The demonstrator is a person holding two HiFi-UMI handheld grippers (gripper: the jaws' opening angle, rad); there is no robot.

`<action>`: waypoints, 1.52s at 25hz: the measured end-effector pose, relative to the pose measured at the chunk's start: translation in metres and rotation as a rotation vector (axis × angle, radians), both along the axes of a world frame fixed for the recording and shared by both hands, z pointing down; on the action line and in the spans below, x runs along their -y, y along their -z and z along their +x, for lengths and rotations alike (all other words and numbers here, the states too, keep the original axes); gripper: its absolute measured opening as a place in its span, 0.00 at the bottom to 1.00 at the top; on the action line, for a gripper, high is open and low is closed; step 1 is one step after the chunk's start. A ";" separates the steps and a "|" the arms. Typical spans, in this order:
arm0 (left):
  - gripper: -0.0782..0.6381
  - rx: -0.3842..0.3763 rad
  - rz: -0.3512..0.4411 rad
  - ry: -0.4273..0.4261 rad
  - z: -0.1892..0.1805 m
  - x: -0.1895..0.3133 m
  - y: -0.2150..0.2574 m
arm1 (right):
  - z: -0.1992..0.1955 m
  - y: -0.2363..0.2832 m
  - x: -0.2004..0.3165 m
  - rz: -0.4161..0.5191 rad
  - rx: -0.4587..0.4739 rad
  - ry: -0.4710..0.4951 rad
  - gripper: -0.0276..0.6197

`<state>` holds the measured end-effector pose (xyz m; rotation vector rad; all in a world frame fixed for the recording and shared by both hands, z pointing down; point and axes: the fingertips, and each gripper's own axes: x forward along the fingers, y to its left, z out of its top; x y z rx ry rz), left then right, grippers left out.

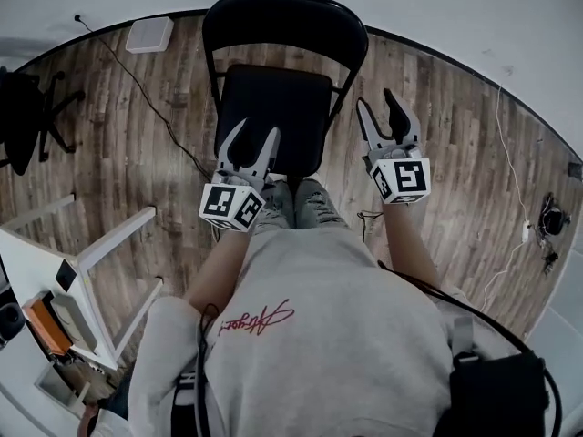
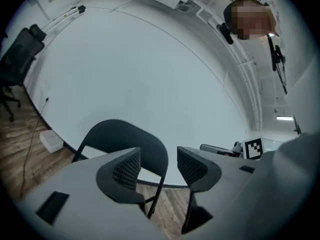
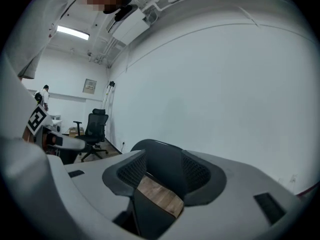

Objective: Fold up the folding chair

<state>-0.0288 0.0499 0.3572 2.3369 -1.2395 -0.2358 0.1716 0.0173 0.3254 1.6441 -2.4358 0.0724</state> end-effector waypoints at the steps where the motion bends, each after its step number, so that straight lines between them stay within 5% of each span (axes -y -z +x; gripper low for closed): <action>1: 0.44 -0.003 -0.049 0.035 -0.006 -0.001 -0.020 | 0.007 -0.010 0.008 -0.019 -0.007 -0.006 0.36; 11: 0.55 -0.098 -0.605 0.505 -0.092 -0.084 -0.279 | 0.067 -0.156 0.077 -0.234 -0.075 -0.038 0.41; 17: 0.58 -0.255 -0.806 0.632 -0.094 -0.118 -0.395 | 0.090 -0.232 0.113 -0.291 -0.099 -0.106 0.42; 25: 0.61 -0.569 -0.751 0.423 -0.061 -0.112 -0.443 | 0.072 -0.286 0.136 -0.331 -0.057 -0.076 0.43; 31: 0.64 -0.686 -0.678 0.247 -0.039 -0.095 -0.441 | 0.064 -0.298 0.157 -0.323 -0.014 -0.079 0.43; 33: 0.64 -0.689 -0.693 0.172 -0.019 -0.080 -0.439 | 0.055 -0.299 0.162 -0.320 -0.013 -0.062 0.42; 35: 0.64 -0.691 -0.725 0.185 -0.011 -0.071 -0.441 | 0.049 -0.297 0.167 -0.308 -0.034 -0.061 0.42; 38: 0.61 -0.783 -0.760 0.230 -0.012 -0.070 -0.438 | 0.054 -0.288 0.172 -0.297 0.043 -0.134 0.07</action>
